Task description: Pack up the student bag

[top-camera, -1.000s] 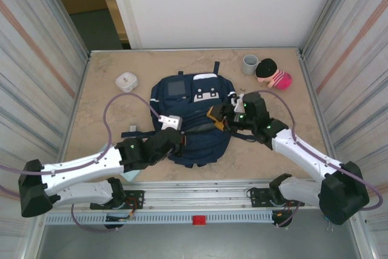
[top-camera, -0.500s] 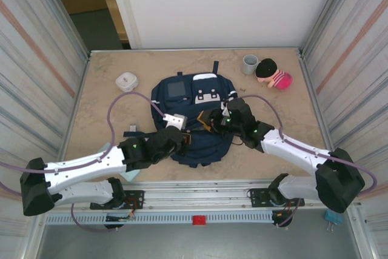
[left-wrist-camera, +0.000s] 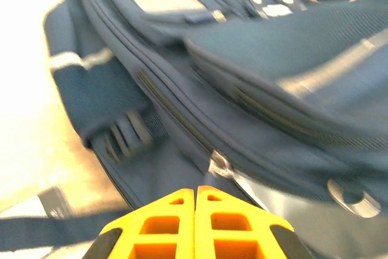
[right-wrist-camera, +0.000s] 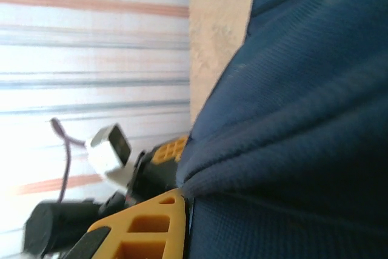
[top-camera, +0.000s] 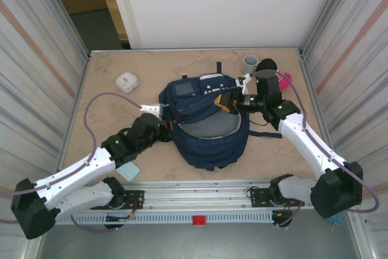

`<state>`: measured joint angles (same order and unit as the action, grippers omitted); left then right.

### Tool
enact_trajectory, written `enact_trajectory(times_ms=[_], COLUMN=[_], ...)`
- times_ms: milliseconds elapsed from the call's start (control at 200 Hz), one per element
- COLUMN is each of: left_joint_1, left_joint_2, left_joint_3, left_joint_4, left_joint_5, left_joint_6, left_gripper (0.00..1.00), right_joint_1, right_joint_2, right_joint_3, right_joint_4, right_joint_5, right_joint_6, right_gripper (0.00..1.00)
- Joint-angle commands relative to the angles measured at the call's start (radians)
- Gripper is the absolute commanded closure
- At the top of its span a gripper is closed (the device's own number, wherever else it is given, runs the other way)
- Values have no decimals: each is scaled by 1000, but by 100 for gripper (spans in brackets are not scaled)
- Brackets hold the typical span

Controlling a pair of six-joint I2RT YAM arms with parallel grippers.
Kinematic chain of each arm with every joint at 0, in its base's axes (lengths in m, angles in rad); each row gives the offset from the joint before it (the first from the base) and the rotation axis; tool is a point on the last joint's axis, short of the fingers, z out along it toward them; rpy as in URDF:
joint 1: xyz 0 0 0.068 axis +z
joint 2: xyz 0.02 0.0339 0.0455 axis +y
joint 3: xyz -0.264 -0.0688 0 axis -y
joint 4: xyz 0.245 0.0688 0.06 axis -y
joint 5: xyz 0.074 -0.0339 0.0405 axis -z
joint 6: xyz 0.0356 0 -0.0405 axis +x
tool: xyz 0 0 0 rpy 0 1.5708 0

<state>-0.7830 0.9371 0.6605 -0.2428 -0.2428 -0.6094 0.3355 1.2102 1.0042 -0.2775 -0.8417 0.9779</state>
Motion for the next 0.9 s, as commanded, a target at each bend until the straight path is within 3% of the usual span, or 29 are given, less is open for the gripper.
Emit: enact_trajectory(times_ms=[0, 135, 241, 391, 536, 671, 897], left_joint_1=[106, 216, 260, 261, 260, 264, 289], left_joint_2=[23, 134, 204, 192, 125, 79, 61], left_joint_3=[-60, -67, -21, 23, 52, 87, 171], left_joint_4=[17, 120, 148, 137, 26, -119, -445], left_joint_5=[-18, -6, 47, 112, 116, 77, 33], left_joint_6=[59, 76, 85, 73, -1, -85, -285], left_gripper=[100, 99, 97, 72, 55, 40, 9], right_joint_1=[-30, -39, -44, -46, -36, -25, -4], right_joint_2=[26, 64, 75, 96, 129, 153, 70], right_joint_3=[139, 202, 205, 144, 105, 132, 128], right_joint_4=[-91, -131, -141, -64, 49, -29, -368], right_joint_5=[-223, -261, -137, 46, 135, 189, 326], right_joint_6=[-174, -203, -193, -144, -92, -134, -248], right_gripper=[96, 96, 96, 95, 92, 70, 30])
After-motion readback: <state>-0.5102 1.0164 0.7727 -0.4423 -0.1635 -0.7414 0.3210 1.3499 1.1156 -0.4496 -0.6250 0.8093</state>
